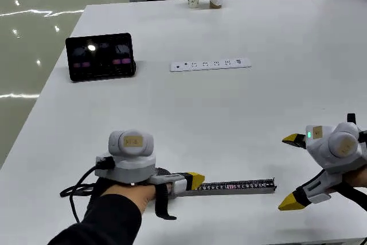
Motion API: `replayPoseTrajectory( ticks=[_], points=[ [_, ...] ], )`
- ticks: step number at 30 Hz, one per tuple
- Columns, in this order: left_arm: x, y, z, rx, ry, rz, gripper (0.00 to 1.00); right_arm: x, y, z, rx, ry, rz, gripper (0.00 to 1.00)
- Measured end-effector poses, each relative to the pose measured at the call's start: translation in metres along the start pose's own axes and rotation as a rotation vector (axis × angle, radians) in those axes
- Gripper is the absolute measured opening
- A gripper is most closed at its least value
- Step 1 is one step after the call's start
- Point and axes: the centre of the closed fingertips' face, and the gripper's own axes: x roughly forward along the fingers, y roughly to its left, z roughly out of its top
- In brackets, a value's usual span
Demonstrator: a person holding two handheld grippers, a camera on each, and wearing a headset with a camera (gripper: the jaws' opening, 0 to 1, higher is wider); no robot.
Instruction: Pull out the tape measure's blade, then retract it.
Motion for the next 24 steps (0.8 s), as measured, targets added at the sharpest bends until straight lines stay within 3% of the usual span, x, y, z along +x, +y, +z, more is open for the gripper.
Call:
replayPoseTrajectory(
  ticks=[1,3,5,8,11,13,15,17,24],
  points=[
    [0.0,-0.002,-0.001,-0.003,-0.006,0.002,0.99,0.0,-0.001,0.001,-0.005,0.001,0.002,0.99],
    [0.002,-0.012,0.006,-0.043,-0.078,-0.017,0.99,0.002,-0.003,0.001,-0.012,0.011,0.008,0.99],
    [0.004,-0.017,0.005,-0.015,-0.1,-0.007,0.99,0.004,-0.005,-0.001,-0.026,0.022,0.014,0.99],
    [0.007,-0.011,0.011,0.01,-0.141,0.038,0.99,0.007,-0.003,-0.002,-0.045,0.03,0.026,0.99],
    [0.006,0.004,0.02,0.037,-0.189,0.103,0.99,0.011,-0.002,-0.004,-0.05,0.04,0.039,0.99],
    [0.006,0.01,0.016,0.04,-0.191,0.125,0.99,0.013,-0.001,-0.006,-0.053,0.044,0.046,0.99],
    [0.009,0.016,0.007,0.046,-0.165,0.143,0.99,0.015,0.0,-0.006,-0.047,0.048,0.051,0.99],
    [0.014,0.019,-0.003,0.005,-0.14,0.132,0.99,0.019,-0.001,-0.009,-0.042,0.049,0.053,0.99],
    [0.02,0.034,-0.005,-0.005,-0.203,0.15,0.99,0.026,0.004,-0.015,-0.058,0.06,0.085,0.92]
  ],
)
